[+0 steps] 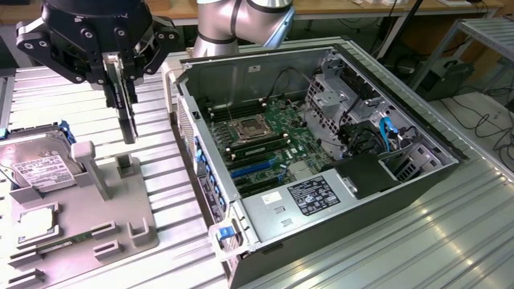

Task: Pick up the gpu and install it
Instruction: 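Pick up the gpu and move the gpu toward the slot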

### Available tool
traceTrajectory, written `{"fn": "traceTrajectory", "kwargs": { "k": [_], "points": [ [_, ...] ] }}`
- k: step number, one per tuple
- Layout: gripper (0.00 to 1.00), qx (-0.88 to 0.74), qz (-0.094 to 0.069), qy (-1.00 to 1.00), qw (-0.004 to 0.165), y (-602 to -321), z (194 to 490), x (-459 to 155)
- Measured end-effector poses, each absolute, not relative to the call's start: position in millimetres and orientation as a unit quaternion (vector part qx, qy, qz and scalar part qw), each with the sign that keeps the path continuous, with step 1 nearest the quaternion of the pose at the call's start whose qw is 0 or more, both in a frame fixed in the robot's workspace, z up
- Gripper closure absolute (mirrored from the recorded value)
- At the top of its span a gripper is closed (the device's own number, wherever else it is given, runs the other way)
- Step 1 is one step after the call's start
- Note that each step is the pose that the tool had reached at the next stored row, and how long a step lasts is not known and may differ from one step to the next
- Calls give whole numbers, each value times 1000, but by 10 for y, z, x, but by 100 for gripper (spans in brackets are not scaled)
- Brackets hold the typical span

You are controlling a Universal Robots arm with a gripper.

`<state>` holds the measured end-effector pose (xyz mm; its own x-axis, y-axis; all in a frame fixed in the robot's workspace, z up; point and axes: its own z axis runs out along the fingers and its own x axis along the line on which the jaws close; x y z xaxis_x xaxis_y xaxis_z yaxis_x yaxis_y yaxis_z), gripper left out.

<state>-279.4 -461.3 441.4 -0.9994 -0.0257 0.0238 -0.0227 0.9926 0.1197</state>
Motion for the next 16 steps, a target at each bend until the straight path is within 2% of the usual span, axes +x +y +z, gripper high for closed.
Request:
{"fn": "traceTrajectory", "kwargs": {
  "k": [16],
  "points": [
    [73,12,-60,-998,13,-4613,4414,-2701]
  ]
}}
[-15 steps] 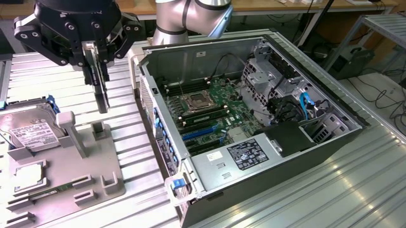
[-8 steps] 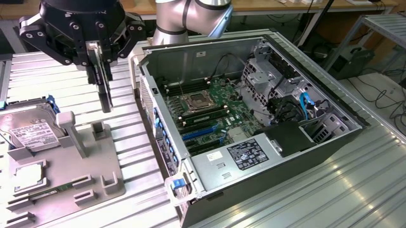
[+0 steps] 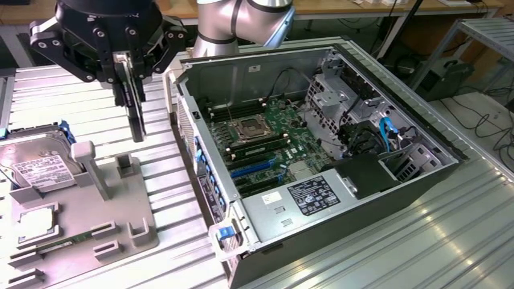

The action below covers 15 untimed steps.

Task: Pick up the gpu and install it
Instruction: 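Pick up the gpu and move the gpu toward the slot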

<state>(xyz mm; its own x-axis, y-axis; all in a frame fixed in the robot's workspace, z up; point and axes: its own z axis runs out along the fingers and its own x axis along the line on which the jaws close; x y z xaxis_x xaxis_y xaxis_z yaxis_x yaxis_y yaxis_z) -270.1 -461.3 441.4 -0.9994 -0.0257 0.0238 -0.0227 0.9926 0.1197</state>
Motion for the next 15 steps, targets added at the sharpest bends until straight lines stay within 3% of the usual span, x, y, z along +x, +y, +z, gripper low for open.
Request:
{"fn": "traceTrajectory", "kwargs": {
  "k": [15],
  "points": [
    [73,12,-60,-998,13,-4613,4414,-2659]
  ]
}}
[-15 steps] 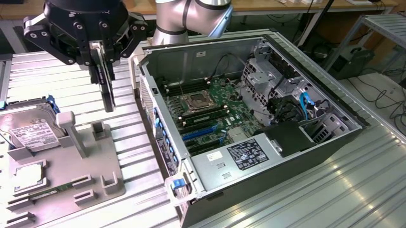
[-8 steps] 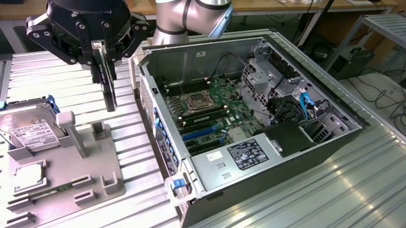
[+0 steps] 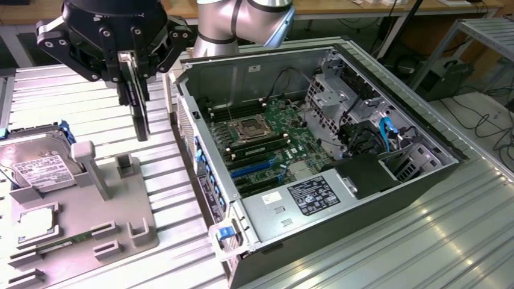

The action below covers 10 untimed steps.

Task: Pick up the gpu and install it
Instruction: 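Pick up the gpu and move the gpu toward the slot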

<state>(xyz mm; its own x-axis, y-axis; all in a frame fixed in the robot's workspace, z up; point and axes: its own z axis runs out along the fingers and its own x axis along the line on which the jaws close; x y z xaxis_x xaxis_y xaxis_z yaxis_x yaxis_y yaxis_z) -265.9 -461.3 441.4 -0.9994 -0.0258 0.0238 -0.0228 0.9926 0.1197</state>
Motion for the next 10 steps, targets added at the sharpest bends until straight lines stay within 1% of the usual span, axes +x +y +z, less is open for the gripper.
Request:
{"fn": "traceTrajectory", "kwargs": {
  "k": [10],
  "points": [
    [73,12,-60,-998,13,-4613,4414,-2632]
  ]
}}
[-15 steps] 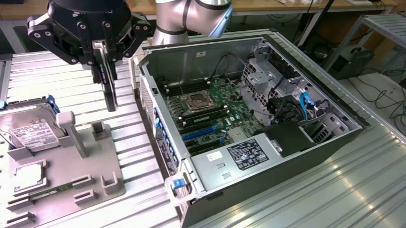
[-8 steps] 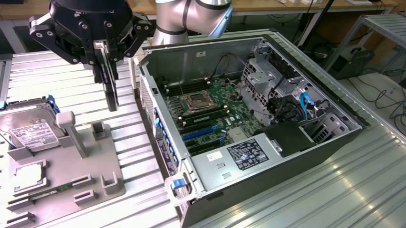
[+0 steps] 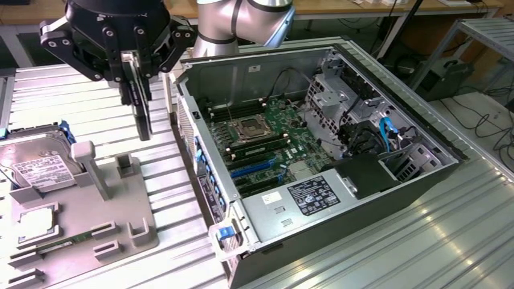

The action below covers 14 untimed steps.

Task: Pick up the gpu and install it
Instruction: 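Pick up the gpu and move the gpu toward the slot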

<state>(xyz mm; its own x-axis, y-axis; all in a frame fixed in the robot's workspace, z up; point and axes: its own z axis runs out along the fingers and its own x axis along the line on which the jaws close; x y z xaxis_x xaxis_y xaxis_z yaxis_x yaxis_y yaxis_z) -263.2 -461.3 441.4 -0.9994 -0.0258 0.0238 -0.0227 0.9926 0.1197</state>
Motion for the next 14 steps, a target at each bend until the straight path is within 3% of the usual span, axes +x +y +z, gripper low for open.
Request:
{"fn": "traceTrajectory", "kwargs": {
  "k": [14],
  "points": [
    [73,12,-60,-998,13,-4613,4413,-2591]
  ]
}}
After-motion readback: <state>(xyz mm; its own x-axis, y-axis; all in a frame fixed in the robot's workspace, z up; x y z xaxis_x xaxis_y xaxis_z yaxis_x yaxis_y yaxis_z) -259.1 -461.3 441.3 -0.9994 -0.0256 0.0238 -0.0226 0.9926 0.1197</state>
